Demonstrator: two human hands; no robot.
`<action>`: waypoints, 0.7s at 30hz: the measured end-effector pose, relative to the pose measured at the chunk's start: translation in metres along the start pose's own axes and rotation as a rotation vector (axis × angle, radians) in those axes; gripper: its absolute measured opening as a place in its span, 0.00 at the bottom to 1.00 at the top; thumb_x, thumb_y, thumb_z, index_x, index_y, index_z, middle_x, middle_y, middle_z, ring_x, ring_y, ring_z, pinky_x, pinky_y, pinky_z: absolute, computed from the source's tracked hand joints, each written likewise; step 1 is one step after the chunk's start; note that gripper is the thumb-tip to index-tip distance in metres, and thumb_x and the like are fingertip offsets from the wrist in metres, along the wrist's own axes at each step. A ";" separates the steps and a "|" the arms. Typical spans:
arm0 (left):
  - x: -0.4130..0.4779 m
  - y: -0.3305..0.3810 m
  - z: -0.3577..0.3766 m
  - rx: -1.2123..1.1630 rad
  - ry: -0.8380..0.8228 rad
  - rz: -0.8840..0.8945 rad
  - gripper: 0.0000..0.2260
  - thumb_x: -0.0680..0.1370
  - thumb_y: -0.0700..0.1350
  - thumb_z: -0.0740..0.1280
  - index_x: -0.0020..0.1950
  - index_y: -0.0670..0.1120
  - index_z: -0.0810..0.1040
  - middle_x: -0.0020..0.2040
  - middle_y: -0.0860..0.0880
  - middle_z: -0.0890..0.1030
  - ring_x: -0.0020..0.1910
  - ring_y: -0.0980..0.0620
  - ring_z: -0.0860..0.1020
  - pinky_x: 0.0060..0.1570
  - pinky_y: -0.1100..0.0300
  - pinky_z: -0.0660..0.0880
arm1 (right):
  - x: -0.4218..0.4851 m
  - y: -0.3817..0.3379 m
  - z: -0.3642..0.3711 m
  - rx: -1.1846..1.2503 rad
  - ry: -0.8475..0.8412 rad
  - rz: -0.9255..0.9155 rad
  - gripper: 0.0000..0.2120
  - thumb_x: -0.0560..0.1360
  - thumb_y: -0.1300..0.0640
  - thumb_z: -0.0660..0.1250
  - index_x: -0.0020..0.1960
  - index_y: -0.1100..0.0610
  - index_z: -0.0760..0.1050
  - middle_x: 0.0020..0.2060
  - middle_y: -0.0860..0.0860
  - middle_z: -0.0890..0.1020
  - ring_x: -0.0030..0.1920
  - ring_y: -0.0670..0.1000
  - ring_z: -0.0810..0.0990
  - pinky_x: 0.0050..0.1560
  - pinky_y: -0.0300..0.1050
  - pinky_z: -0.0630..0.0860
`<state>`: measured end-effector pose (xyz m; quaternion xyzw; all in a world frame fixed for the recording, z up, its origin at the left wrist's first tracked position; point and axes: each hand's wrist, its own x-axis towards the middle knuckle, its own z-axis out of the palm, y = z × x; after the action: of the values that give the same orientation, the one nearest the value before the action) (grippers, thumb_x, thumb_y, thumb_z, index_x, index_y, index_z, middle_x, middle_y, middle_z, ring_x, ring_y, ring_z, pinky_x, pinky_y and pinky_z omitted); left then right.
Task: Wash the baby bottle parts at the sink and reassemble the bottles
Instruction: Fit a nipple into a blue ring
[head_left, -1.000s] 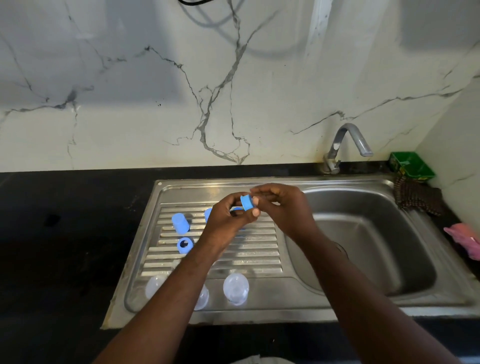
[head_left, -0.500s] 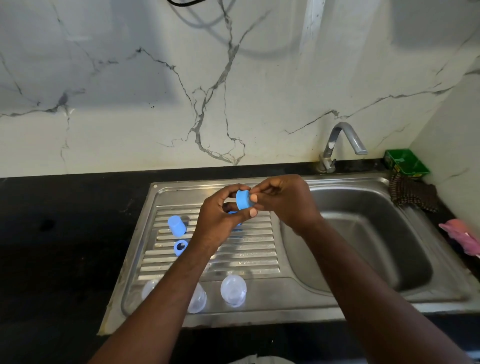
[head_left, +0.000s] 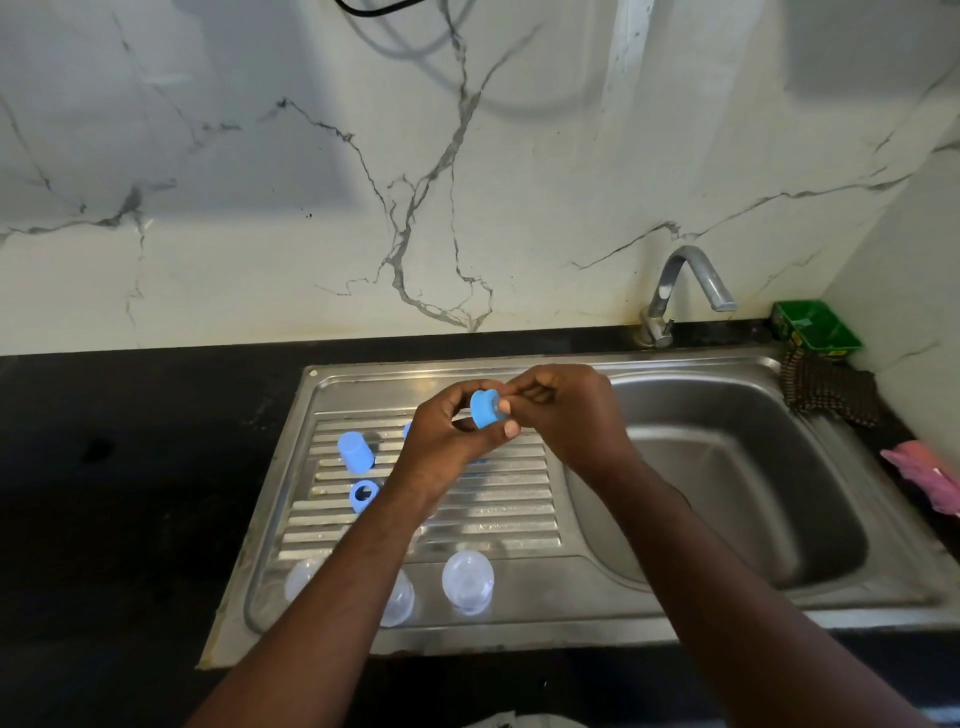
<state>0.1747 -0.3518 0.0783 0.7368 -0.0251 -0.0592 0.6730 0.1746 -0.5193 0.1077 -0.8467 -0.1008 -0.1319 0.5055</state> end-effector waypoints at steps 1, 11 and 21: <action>-0.001 0.000 -0.004 -0.057 -0.060 -0.009 0.26 0.66 0.51 0.80 0.63 0.52 0.80 0.58 0.50 0.84 0.56 0.47 0.83 0.58 0.41 0.80 | 0.001 0.000 -0.002 -0.005 -0.013 -0.010 0.04 0.70 0.61 0.77 0.45 0.57 0.86 0.39 0.48 0.86 0.37 0.44 0.84 0.41 0.37 0.81; -0.006 0.006 -0.006 0.044 -0.020 0.160 0.26 0.64 0.44 0.80 0.60 0.50 0.79 0.57 0.49 0.83 0.54 0.50 0.83 0.57 0.51 0.81 | 0.002 -0.004 -0.011 0.012 -0.103 0.010 0.08 0.70 0.61 0.78 0.48 0.57 0.85 0.41 0.48 0.86 0.39 0.45 0.84 0.45 0.45 0.83; -0.013 0.009 0.005 0.181 0.111 0.361 0.25 0.67 0.40 0.81 0.61 0.53 0.78 0.58 0.50 0.82 0.56 0.56 0.80 0.54 0.69 0.76 | -0.013 -0.012 -0.007 -0.047 0.136 -0.116 0.06 0.69 0.66 0.77 0.42 0.57 0.84 0.38 0.46 0.84 0.39 0.45 0.82 0.41 0.42 0.79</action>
<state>0.1612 -0.3565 0.0875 0.7800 -0.1250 0.1054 0.6041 0.1579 -0.5203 0.1161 -0.8401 -0.1121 -0.2206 0.4827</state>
